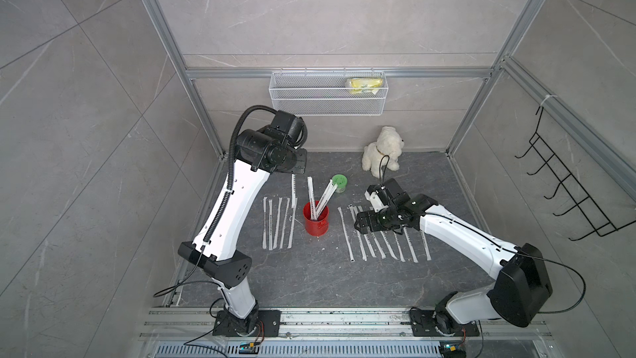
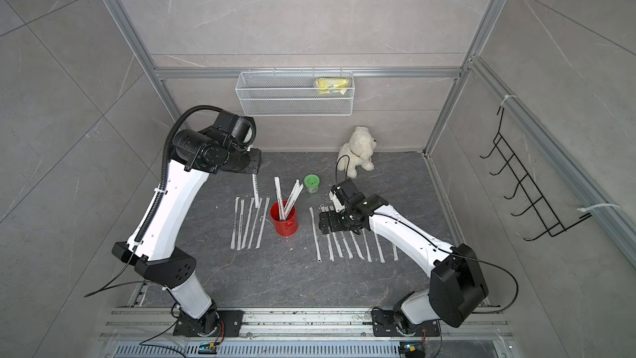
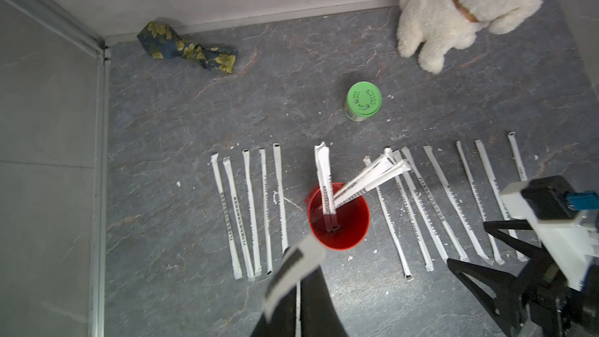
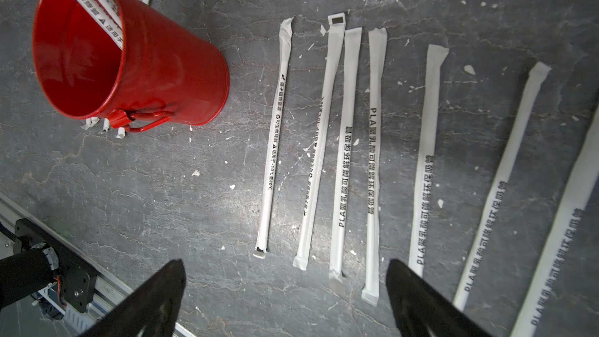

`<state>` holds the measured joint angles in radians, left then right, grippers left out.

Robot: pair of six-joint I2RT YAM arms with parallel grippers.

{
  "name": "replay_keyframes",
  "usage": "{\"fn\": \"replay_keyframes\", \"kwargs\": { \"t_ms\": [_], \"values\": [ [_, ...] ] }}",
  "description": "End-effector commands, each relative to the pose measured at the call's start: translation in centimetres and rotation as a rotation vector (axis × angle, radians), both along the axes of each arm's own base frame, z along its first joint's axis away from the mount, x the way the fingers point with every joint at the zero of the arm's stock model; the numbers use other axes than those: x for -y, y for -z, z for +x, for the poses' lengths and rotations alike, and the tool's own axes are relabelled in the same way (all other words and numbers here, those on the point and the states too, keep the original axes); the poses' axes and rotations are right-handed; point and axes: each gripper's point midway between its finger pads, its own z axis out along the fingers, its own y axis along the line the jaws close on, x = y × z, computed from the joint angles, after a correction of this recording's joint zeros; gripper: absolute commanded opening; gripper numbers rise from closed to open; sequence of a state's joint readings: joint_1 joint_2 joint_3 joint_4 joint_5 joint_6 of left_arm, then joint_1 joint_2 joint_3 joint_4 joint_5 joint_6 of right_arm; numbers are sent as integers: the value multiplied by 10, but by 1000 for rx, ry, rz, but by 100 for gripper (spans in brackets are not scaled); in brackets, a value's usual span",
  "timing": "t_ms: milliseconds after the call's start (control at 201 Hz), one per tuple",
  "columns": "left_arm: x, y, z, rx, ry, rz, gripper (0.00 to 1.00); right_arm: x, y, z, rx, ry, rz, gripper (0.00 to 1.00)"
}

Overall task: Take the straws out of the storage container
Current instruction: Place the straw at the center of the board.

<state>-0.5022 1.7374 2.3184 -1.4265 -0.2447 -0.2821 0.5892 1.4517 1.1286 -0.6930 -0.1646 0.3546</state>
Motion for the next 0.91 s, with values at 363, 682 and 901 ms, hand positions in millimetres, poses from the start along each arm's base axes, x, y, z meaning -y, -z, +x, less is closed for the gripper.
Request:
{"fn": "replay_keyframes", "kwargs": {
  "t_ms": [363,682,901],
  "values": [
    [-104,40,11,-181,-230,154,7,3,0,2,14,-33,-27,100],
    [-133,100,27,-382,-283,204,7,2,4,1,7,-44,-30,100],
    [-141,153,38,-540,-303,236,8,2,18,0,-18,-56,-51,100]
  ]
}}
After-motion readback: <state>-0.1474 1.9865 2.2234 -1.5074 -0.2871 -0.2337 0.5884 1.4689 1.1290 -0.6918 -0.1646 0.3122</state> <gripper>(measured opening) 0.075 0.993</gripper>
